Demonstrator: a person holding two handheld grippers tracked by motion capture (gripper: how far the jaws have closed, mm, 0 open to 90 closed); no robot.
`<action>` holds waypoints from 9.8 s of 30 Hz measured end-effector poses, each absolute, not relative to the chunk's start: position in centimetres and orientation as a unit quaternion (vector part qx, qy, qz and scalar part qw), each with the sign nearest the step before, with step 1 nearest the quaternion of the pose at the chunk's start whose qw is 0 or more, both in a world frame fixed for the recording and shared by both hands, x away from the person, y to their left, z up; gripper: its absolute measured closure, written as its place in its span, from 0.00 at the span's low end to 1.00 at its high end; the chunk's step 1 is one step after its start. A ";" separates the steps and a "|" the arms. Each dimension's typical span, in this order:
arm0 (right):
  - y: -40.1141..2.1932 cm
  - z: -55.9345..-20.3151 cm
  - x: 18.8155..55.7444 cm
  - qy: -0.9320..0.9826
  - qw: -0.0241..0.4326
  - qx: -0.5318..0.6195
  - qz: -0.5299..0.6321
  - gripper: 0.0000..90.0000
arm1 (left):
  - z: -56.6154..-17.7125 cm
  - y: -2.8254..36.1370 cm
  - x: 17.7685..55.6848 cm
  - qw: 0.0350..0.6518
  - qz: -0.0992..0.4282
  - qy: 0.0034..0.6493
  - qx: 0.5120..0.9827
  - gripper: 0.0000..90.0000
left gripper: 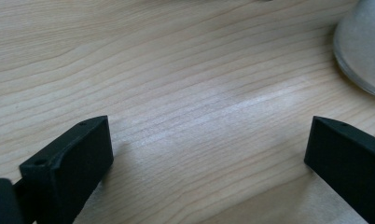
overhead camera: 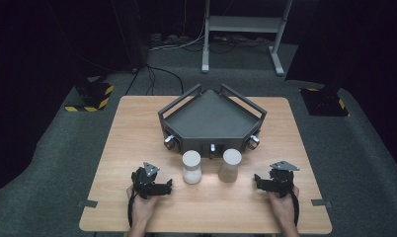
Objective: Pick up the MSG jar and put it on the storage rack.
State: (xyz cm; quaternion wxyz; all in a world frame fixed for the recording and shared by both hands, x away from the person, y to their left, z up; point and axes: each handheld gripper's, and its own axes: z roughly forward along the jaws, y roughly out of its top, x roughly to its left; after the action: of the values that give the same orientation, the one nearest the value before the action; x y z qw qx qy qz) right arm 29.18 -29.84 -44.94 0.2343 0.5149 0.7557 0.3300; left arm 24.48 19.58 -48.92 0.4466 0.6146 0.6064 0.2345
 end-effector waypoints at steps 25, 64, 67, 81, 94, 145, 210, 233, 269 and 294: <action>-29.8 -44.9 29.2 0.756 0.234 0.515 0.330 0.11 | -47.9 17.9 23.8 0.470 0.183 0.539 0.675 0.01; -29.8 -44.9 29.2 0.756 0.235 0.515 0.330 0.11 | -45.2 15.1 26.0 0.515 0.176 0.494 0.678 0.05; -29.8 -44.9 29.2 0.756 0.235 0.515 0.330 0.11 | -45.1 15.1 26.2 0.522 0.175 0.495 0.672 0.06; -29.8 -44.9 29.1 0.756 0.235 0.515 0.330 0.11 | -44.6 14.6 27.1 0.538 0.176 0.489 0.664 0.12; -29.8 -44.9 29.1 0.755 0.235 0.515 0.330 0.11 | -44.6 14.3 27.5 0.547 0.182 0.486 0.657 0.22; -29.8 -45.0 29.1 0.755 0.235 0.515 0.330 0.11 | -44.8 13.8 27.6 0.550 0.194 0.478 0.657 0.39; -29.8 -45.0 29.1 0.755 0.236 0.514 0.330 0.12 | -31.3 16.5 32.4 0.570 0.126 0.435 0.685 0.39; -29.8 -45.0 29.1 0.755 0.236 0.515 0.330 0.12 | -29.3 15.4 36.2 0.553 0.166 0.466 0.670 0.39; -29.8 -45.0 29.1 0.756 0.236 0.514 0.331 0.12 | -31.3 13.6 39.3 0.526 0.194 0.507 0.655 0.39; -29.8 -45.0 29.1 0.756 0.236 0.514 0.331 0.12 | -31.9 13.4 39.0 0.531 0.202 0.503 0.651 0.38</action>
State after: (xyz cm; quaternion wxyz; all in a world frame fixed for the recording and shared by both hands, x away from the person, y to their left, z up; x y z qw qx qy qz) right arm 29.05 -29.76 -44.96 0.2362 0.5139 0.7555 0.3306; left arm 38.98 13.40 -31.88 0.5314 0.6512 0.5030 0.2017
